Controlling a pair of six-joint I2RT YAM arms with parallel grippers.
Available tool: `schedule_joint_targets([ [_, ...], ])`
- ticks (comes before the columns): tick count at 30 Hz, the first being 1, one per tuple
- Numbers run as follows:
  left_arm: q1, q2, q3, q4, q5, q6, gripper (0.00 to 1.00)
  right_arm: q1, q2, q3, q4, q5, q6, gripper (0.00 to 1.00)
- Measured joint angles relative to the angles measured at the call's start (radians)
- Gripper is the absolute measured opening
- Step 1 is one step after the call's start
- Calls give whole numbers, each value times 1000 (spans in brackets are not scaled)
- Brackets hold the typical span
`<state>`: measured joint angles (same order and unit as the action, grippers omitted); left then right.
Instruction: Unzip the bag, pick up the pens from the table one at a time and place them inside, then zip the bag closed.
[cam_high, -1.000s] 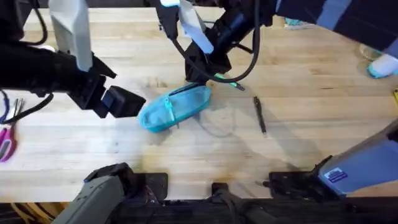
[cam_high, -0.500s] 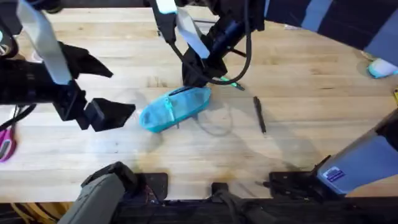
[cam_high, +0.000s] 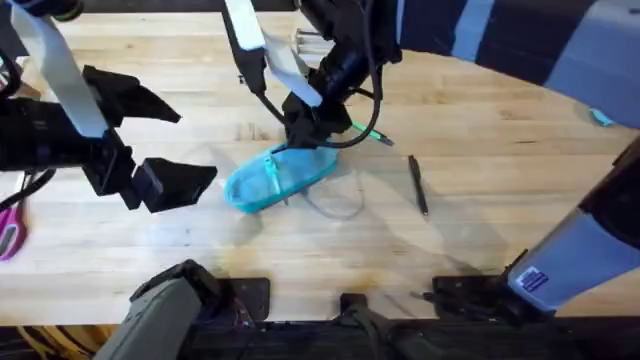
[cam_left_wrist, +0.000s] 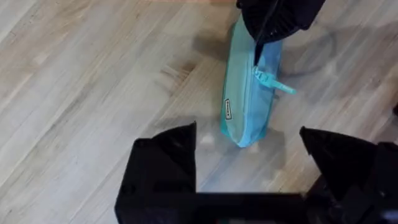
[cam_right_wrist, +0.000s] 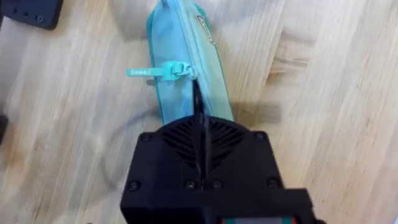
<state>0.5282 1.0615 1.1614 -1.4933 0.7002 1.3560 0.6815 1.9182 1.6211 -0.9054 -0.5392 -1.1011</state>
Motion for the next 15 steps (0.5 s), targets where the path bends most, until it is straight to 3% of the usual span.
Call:
schedule_joint_targets([
  [15, 0, 0, 0, -4, 0, 3, 993, 49, 123, 0, -11, 11, 0, 33],
])
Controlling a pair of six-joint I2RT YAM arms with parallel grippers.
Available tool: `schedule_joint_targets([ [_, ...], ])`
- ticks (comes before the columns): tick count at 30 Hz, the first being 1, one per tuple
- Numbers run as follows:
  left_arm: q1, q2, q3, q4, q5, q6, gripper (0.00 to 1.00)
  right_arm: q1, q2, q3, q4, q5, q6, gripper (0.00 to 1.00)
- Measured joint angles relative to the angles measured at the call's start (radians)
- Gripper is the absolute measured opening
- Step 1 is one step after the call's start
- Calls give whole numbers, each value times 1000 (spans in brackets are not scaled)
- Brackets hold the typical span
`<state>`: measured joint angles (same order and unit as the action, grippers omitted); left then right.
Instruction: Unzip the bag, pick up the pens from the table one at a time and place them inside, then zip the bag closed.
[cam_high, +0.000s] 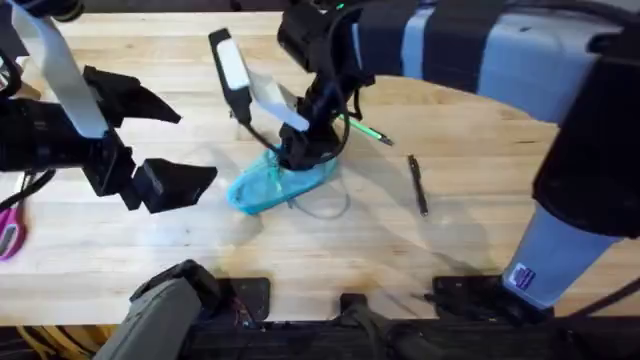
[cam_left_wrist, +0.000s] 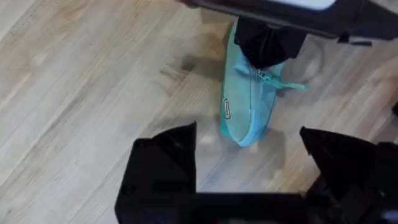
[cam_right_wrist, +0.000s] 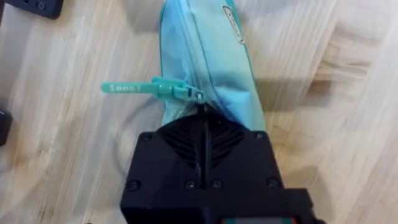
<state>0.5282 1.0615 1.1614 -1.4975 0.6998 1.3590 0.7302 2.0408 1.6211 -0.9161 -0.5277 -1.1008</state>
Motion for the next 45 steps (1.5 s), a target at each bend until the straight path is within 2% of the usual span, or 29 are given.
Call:
schedule_joint_targets([
  [12, 0, 0, 0, 0, 0, 0, 993, 15, 22, 0, 5, 12, 0, 33],
  [13, 0, 0, 0, 0, 0, 0, 993, 15, 23, 0, 5, 12, 0, 63],
  [15, 0, 0, 0, 0, 0, 0, 994, 15, 23, 0, 8, 15, 0, 254],
  [18, 0, 0, 0, 0, 0, 0, 993, 17, 23, 0, 11, 18, -1, 693],
  [20, 0, 0, 0, 0, 0, 0, 993, 20, 23, 0, 10, 18, -6, 952],
  [21, 0, 0, 0, 0, 0, 0, 993, 22, 23, 0, 10, 19, -7, 983],
  [45, 0, 0, 0, 0, 0, 0, 993, 11, 1, 3, 17, 19, 28, 997],
])
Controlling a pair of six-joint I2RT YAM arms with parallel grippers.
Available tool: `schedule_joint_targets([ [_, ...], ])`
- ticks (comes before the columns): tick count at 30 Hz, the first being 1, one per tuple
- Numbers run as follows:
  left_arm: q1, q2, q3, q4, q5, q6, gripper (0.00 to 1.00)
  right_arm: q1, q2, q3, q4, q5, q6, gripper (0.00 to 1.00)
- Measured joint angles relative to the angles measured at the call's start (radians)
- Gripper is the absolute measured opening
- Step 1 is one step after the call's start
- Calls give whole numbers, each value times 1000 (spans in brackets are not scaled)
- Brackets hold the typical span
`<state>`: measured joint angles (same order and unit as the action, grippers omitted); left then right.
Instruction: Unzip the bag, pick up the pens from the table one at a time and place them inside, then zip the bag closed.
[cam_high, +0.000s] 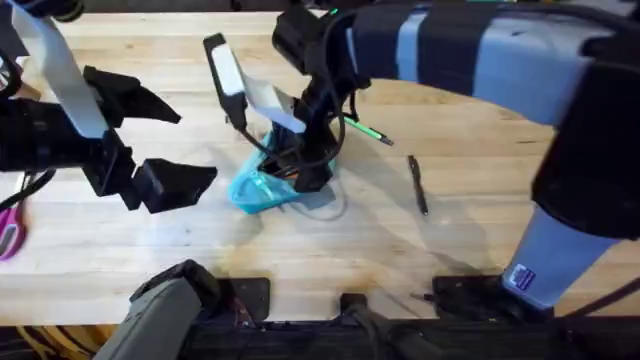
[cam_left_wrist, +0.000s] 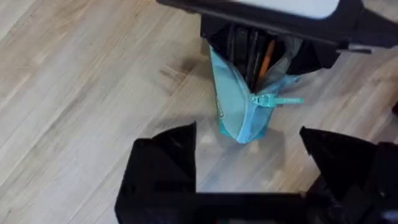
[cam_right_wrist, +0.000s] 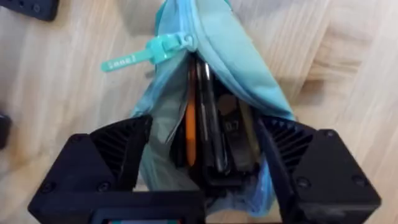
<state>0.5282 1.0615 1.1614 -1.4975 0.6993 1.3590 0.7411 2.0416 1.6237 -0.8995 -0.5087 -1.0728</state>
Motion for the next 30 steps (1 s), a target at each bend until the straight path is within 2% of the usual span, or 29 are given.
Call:
schedule_joint_targets([
  [8, 0, 0, 0, 0, -3, 0, 993, -69, -126, 62, -127, -6, 104, 996],
  [14, 0, 0, 0, 1, -4, 0, 993, -187, -240, 79, -177, 11, 179, 996],
  [19, 0, 0, 0, 1, -4, 0, 992, -295, -298, 81, -167, 182, 321, 996],
  [23, 0, 0, 0, 1, -4, 0, 993, -333, -310, 81, -167, 352, 495, 996],
  [30, 0, 0, 0, 1, -4, 0, 993, -333, -310, 81, -171, 434, 619, 997],
])
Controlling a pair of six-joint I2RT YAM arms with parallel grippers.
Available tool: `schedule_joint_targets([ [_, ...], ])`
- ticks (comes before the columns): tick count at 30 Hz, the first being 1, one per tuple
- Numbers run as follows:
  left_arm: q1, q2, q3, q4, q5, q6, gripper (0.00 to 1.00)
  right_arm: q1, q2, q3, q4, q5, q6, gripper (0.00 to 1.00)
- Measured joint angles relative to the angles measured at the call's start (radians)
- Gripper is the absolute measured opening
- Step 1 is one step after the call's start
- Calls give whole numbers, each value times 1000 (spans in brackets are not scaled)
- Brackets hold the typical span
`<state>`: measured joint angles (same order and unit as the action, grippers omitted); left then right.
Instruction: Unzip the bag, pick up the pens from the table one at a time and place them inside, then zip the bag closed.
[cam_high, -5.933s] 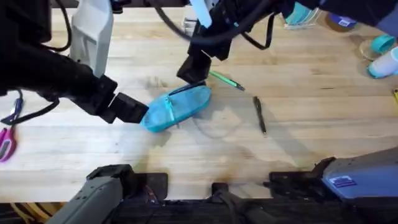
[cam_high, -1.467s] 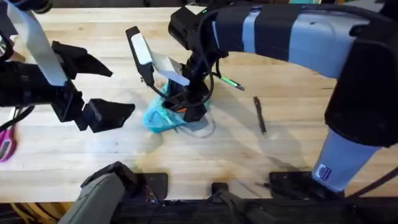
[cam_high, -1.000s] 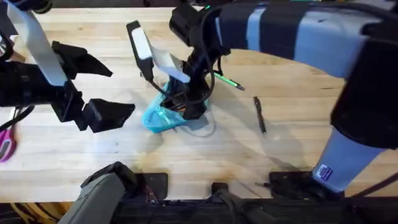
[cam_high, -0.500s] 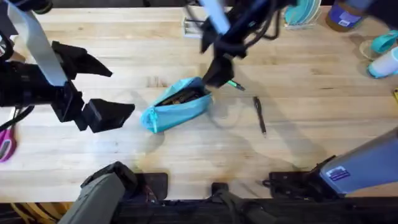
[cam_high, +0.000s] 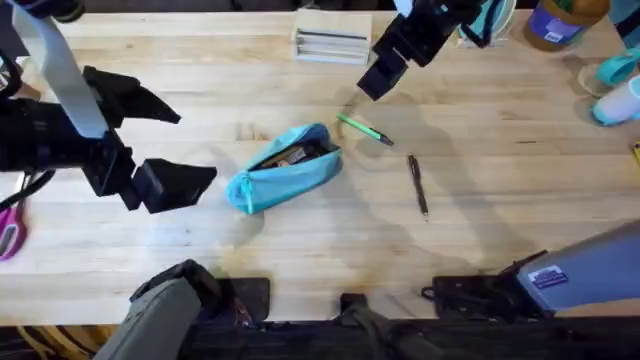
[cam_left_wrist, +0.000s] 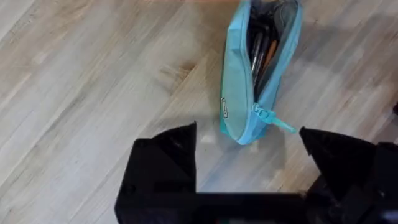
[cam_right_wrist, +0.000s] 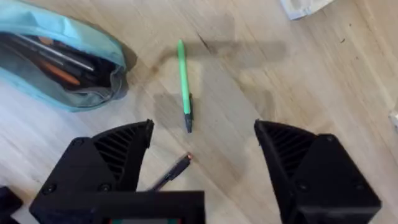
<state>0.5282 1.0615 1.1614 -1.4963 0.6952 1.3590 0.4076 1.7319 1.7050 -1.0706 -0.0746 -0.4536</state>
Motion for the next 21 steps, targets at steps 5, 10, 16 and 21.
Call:
schedule_joint_targets([
  [5, 0, 0, 0, 0, 0, 0, 993, 0, 0, 0, -7, 12, 35, 997],
  [10, 0, 0, 0, 0, 0, 0, 993, 0, 0, -53, 46, 19, 43, 997],
  [16, 0, 0, 0, 0, 0, 0, 993, 0, 1, -243, 180, 23, 50, 997],
  [21, 0, 0, 0, 0, 0, 0, 993, 0, 10, -409, 342, 26, 57, 997],
])
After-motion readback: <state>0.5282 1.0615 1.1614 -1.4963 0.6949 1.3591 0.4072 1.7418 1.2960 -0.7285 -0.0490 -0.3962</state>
